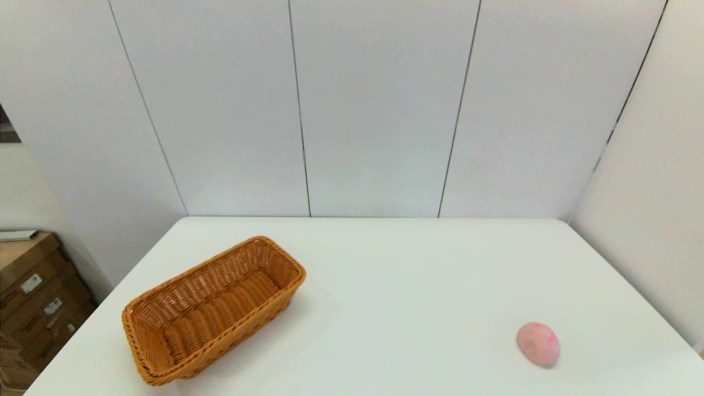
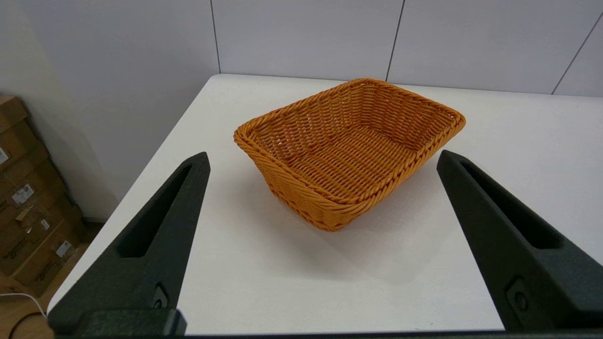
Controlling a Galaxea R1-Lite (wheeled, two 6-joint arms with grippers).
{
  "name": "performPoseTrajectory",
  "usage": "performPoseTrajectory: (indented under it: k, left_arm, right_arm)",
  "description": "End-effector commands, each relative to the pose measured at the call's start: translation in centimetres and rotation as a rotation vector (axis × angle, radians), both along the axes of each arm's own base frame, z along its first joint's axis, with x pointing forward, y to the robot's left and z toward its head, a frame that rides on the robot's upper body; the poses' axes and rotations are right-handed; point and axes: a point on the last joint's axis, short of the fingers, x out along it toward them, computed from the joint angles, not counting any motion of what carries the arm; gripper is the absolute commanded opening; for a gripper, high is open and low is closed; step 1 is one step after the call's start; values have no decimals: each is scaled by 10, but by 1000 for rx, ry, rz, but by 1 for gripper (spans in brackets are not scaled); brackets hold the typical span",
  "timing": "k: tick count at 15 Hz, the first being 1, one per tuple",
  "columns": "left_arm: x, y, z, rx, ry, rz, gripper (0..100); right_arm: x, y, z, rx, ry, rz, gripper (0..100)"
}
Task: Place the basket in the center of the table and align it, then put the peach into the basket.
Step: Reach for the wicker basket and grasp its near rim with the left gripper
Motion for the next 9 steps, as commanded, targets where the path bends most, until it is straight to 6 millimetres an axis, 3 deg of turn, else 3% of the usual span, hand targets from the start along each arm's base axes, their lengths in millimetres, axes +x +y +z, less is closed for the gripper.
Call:
performPoseTrajectory:
  k: [1, 6, 7, 9]
  left_arm:
    - [0, 0, 0, 0, -1, 1, 100]
    - [-2, 0, 7, -10, -29, 5, 100]
    - [-9, 0, 28, -36, -86, -1, 100]
    - [-9, 0, 78, -155, -27, 0, 100]
  right_arm:
    - [0, 0, 0, -1, 0, 0, 100]
    - [0, 0, 0, -4, 1, -1, 100]
    - [0, 0, 0, -2, 1, -1, 100]
    - [0, 0, 0, -2, 3, -1, 100]
